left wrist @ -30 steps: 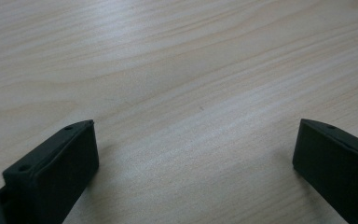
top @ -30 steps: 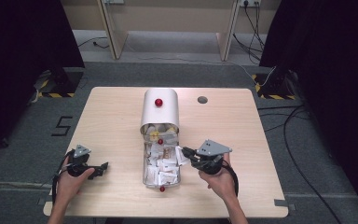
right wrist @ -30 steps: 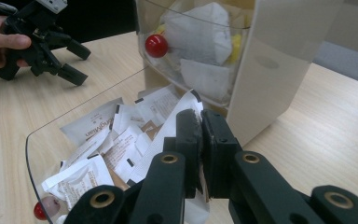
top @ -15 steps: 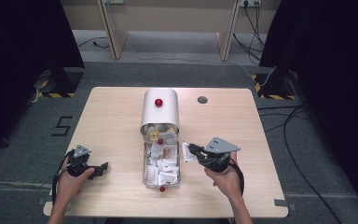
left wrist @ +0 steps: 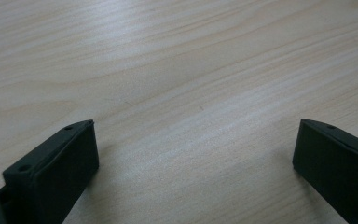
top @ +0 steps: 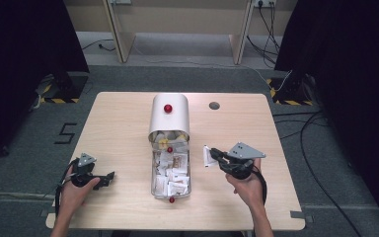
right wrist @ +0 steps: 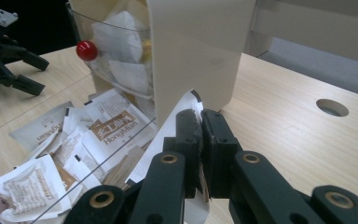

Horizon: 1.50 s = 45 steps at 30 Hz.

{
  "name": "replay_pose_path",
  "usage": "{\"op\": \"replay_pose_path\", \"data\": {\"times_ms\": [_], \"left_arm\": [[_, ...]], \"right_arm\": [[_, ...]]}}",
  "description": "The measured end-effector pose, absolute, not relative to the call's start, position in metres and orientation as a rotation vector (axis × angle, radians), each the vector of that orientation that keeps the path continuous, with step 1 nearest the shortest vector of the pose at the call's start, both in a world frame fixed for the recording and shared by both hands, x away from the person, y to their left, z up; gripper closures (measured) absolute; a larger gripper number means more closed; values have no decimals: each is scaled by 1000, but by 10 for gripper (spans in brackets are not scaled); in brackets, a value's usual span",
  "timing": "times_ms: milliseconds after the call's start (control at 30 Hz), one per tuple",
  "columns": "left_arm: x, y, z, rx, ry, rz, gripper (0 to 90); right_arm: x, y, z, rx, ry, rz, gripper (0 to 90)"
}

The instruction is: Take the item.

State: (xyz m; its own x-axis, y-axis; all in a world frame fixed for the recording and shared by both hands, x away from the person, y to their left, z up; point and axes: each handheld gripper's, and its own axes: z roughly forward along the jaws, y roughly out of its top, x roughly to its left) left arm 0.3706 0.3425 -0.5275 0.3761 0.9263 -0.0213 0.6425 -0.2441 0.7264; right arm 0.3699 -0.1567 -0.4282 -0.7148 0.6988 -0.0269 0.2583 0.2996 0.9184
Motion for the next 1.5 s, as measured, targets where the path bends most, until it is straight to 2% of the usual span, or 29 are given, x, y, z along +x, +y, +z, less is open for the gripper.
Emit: {"op": "replay_pose_path", "data": {"times_ms": [1000,1500], "left_arm": [[371,343,-527,1983,1348,555,0],[371,343,-527,1983,1348,556,0]], "right_arm": [[382,-182,-439,965,2098,1368,859],[392,-188,-457,1036,2109,1337,859]]}}
